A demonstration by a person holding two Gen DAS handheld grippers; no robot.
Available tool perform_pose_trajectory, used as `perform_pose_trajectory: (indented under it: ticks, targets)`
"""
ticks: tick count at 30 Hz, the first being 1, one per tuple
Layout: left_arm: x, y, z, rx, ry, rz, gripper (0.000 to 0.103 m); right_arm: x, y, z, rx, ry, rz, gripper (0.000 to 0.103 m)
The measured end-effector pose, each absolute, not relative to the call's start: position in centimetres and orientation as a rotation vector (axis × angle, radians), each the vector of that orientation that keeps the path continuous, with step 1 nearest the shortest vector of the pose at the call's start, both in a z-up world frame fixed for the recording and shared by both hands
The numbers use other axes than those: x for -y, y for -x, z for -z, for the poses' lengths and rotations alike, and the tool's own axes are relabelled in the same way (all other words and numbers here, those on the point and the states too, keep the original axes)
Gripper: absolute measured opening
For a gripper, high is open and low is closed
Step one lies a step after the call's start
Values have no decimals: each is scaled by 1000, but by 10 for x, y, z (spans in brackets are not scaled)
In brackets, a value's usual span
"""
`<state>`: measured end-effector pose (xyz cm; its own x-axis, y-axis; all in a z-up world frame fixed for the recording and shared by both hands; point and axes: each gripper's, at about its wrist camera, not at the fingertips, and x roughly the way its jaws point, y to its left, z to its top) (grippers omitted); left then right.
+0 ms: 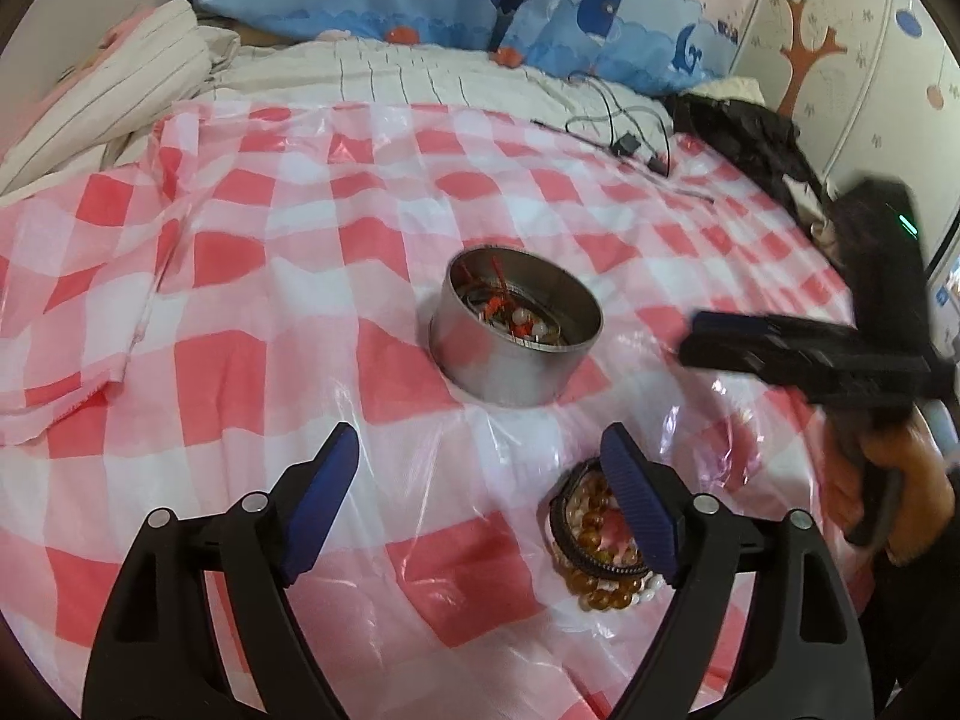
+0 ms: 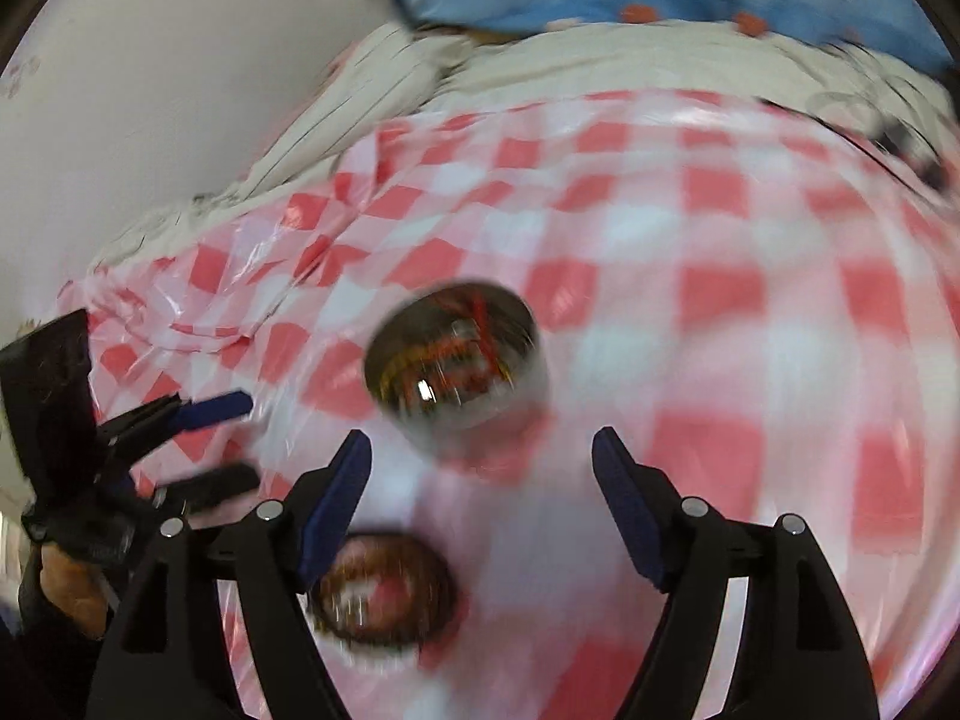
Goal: Organize jewelry
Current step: 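Move both tools back to the remaining bracelet pile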
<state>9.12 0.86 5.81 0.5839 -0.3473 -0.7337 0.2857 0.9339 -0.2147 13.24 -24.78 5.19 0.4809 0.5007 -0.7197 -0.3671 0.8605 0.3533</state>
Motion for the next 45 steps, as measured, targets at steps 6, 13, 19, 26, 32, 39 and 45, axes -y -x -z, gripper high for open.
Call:
perform_pose_trajectory:
  ticks: [6, 13, 19, 26, 32, 39, 45]
  targets:
    - [6, -85, -51, -910, -28, 387, 80, 275, -88, -25, -927, -196, -506, 72]
    - [16, -84, -41, -946, -117, 387, 81, 241, -81, -25, -923, -50, -559, 63]
    - [35, -78, -35, -939, -227, 393, 81, 235, -78, -19, -924, 17, -510, 63]
    - [49, -74, -26, -922, -357, 348, 81, 239, -81, -15, -932, 10, -480, 70]
    - [46, -74, -31, -905, -366, 327, 81, 238, -82, -15, -937, 11, -480, 73]
    - [62, -73, -20, -863, -524, 267, 81, 238, -82, -15, -934, 16, -479, 75]
    - [80, -72, -14, -856, -581, 322, 37, 245, -86, -13, -944, -8, -445, 79]
